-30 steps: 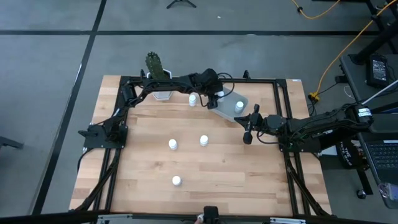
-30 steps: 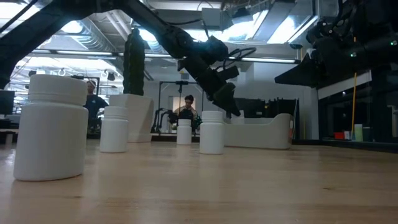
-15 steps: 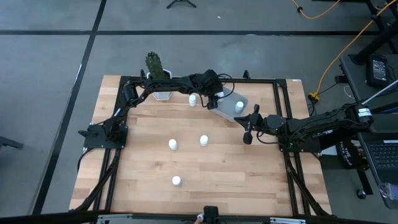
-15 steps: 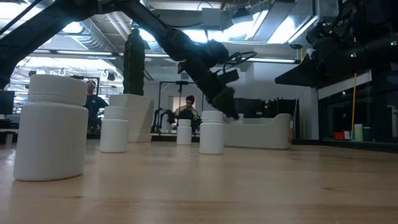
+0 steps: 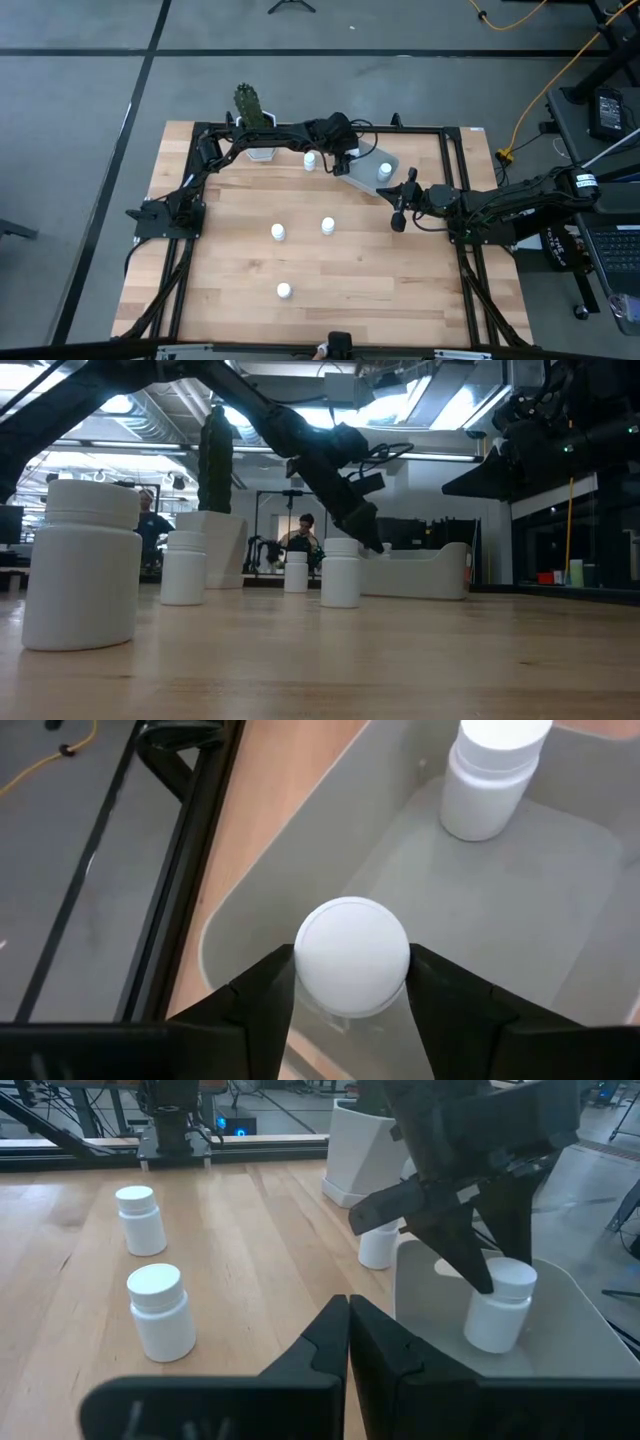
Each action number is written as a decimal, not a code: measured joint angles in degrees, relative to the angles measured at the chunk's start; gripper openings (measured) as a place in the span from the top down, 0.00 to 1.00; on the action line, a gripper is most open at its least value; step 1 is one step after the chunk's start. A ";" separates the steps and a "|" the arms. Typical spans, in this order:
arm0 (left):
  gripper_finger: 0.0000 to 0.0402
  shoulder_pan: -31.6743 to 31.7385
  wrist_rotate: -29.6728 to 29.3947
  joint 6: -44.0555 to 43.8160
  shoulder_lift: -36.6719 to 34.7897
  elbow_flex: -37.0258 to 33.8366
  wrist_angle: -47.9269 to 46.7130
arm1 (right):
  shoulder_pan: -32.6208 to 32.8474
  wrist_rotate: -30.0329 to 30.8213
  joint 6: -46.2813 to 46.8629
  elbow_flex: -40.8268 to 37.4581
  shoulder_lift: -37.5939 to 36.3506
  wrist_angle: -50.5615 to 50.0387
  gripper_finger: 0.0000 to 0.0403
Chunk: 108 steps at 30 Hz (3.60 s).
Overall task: Pick and place pill bottles into a basket
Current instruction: Put the white pill bottle into the gray bin
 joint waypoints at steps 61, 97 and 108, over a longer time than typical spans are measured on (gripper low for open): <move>0.60 -6.95 -8.24 0.05 -19.92 4.38 -25.50 | 0.02 -0.07 1.52 0.00 0.15 -0.18 0.96; 0.94 3.58 5.85 -9.19 -45.40 -65.43 30.21 | 0.02 0.12 -3.47 -0.02 0.15 2.38 0.96; 0.77 3.41 6.64 -10.17 -45.37 -66.10 30.25 | 0.02 0.15 -4.97 -0.02 0.15 3.86 0.96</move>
